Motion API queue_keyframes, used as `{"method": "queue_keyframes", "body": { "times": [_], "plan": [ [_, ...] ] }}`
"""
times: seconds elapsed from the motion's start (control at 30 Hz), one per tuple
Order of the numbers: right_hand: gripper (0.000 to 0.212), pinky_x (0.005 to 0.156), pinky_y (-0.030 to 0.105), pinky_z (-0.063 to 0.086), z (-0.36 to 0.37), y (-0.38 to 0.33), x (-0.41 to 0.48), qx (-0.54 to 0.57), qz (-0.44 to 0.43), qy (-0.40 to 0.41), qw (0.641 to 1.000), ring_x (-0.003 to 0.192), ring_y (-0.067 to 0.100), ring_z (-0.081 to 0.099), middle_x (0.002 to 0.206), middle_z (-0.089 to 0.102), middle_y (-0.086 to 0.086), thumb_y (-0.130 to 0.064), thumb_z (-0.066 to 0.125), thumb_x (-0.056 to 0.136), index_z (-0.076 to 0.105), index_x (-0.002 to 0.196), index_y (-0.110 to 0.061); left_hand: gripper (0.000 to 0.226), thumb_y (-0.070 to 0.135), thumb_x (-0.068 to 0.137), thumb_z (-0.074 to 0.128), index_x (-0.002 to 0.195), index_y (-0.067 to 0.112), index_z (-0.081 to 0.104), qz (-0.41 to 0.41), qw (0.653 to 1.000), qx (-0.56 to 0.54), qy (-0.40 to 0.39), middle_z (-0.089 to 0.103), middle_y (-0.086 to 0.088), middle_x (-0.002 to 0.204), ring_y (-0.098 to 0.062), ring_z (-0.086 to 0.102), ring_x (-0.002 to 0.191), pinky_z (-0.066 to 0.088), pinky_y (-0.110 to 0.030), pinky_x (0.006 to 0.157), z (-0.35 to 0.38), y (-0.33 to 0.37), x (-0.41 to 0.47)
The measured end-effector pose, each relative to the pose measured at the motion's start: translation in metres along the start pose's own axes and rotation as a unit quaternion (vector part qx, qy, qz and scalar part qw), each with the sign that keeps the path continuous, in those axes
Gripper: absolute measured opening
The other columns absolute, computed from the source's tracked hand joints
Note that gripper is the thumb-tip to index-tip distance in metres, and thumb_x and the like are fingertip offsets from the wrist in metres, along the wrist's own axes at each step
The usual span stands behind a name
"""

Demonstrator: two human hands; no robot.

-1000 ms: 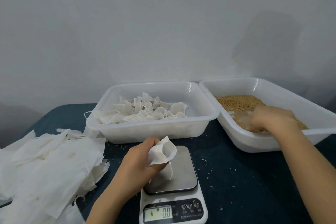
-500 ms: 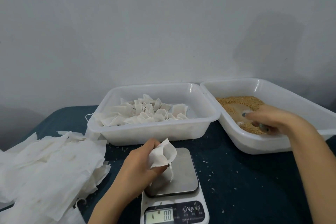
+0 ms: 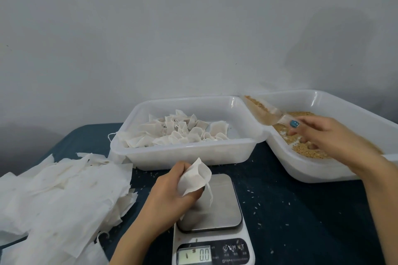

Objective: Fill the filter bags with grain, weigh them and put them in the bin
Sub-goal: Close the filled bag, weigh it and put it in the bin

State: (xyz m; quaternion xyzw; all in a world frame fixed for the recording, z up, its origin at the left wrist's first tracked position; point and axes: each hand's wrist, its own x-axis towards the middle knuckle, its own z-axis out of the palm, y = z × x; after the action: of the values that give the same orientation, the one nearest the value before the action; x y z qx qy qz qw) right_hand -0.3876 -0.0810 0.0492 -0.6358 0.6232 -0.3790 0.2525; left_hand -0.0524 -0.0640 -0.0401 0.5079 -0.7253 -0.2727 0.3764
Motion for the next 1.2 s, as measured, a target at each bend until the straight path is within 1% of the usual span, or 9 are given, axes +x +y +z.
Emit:
{"method": "queue_keyframes", "body": {
  "times": [0.1, 0.23, 0.33, 0.5, 0.73, 0.87, 0.97, 1.1, 1.2],
  "plan": [
    [0.041, 0.089, 0.031, 0.047, 0.012, -0.013, -0.009, -0.023, -0.07, -0.055, 0.996, 0.1, -0.005, 0.063, 0.104, 0.071, -0.022, -0.061, 0.05, 0.081, 0.065, 0.114, -0.041, 0.033, 0.057, 0.066, 0.055, 0.094, 0.04, 0.053, 0.0, 1.0, 0.001, 0.012, 0.067, 0.019, 0.087, -0.003, 0.061, 0.077, 0.046, -0.016, 0.061, -0.003, -0.003, 0.001],
    [0.026, 0.101, 0.041, 0.045, 0.027, -0.018, -0.014, -0.086, -0.113, -0.072, 0.987, 0.114, 0.0, 0.058, 0.112, 0.068, -0.021, -0.039, 0.054, 0.093, 0.058, 0.118, -0.043, 0.029, 0.054, 0.068, 0.057, 0.092, 0.04, 0.053, -0.005, 1.0, 0.002, 0.02, 0.067, 0.019, 0.086, -0.004, 0.061, 0.075, 0.045, -0.013, 0.059, -0.007, -0.007, 0.001],
    [0.028, 0.099, 0.048, 0.043, 0.033, -0.017, -0.019, -0.174, -0.14, -0.075, 0.972, 0.115, 0.009, 0.053, 0.116, 0.063, -0.019, -0.035, 0.054, 0.095, 0.049, 0.111, -0.057, 0.028, 0.052, 0.07, 0.058, 0.095, 0.038, 0.053, -0.008, 1.0, -0.002, 0.027, 0.067, 0.017, 0.087, -0.005, 0.061, 0.075, 0.045, -0.012, 0.059, -0.008, -0.009, 0.002],
    [0.042, 0.096, 0.046, 0.043, 0.033, -0.018, -0.02, -0.239, -0.175, -0.061, 0.953, 0.11, 0.01, 0.051, 0.112, 0.063, -0.019, -0.027, 0.057, 0.094, 0.041, 0.103, -0.065, 0.028, 0.048, 0.073, 0.061, 0.098, 0.038, 0.053, -0.007, 0.999, 0.001, 0.035, 0.066, 0.019, 0.09, -0.004, 0.062, 0.078, 0.045, -0.011, 0.061, -0.01, -0.011, 0.002],
    [0.03, 0.088, 0.034, 0.035, 0.033, -0.026, -0.014, -0.308, -0.22, -0.047, 0.924, 0.107, 0.007, 0.046, 0.109, 0.058, -0.026, -0.039, 0.048, 0.091, 0.046, 0.112, -0.06, 0.032, 0.052, 0.071, 0.06, 0.1, 0.042, 0.05, -0.012, 0.999, 0.019, 0.031, 0.065, 0.027, 0.096, 0.002, 0.062, 0.085, 0.045, -0.013, 0.062, -0.01, -0.01, 0.003],
    [0.038, 0.082, 0.028, 0.024, 0.034, -0.039, -0.008, -0.352, -0.239, -0.045, 0.904, 0.101, 0.002, 0.035, 0.107, 0.052, -0.027, -0.045, 0.037, 0.086, 0.054, 0.119, -0.054, 0.034, 0.053, 0.072, 0.062, 0.102, 0.041, 0.051, 0.002, 1.0, 0.024, 0.009, 0.066, 0.024, 0.097, -0.001, 0.064, 0.086, 0.05, -0.02, 0.067, -0.007, -0.009, 0.001],
    [0.041, 0.075, 0.027, 0.02, 0.031, -0.051, -0.007, -0.363, -0.272, -0.03, 0.891, 0.091, 0.003, 0.028, 0.104, 0.055, -0.023, -0.046, 0.038, 0.085, 0.059, 0.12, -0.05, 0.039, 0.059, 0.072, 0.06, 0.103, 0.039, 0.051, 0.016, 1.0, 0.009, 0.004, 0.067, 0.022, 0.095, -0.002, 0.064, 0.084, 0.051, -0.019, 0.065, -0.005, -0.006, 0.0],
    [0.034, 0.084, 0.026, 0.02, 0.028, -0.064, -0.003, -0.405, -0.302, -0.014, 0.863, 0.094, 0.007, 0.023, 0.103, 0.054, -0.018, -0.039, 0.052, 0.093, 0.061, 0.124, -0.045, 0.035, 0.051, 0.076, 0.066, 0.104, 0.038, 0.053, 0.019, 1.0, -0.021, -0.004, 0.069, 0.017, 0.096, -0.005, 0.065, 0.084, 0.053, -0.023, 0.067, -0.003, -0.003, 0.0],
    [0.033, 0.089, 0.028, 0.022, 0.026, -0.073, -0.003, -0.416, -0.322, -0.002, 0.851, 0.098, 0.011, 0.026, 0.109, 0.059, -0.013, -0.036, 0.055, 0.094, 0.061, 0.125, -0.045, 0.035, 0.049, 0.076, 0.066, 0.107, 0.041, 0.053, 0.016, 0.999, -0.038, -0.017, 0.068, 0.021, 0.102, -0.003, 0.065, 0.09, 0.053, -0.019, 0.07, -0.002, -0.002, -0.001]
  ]
}}
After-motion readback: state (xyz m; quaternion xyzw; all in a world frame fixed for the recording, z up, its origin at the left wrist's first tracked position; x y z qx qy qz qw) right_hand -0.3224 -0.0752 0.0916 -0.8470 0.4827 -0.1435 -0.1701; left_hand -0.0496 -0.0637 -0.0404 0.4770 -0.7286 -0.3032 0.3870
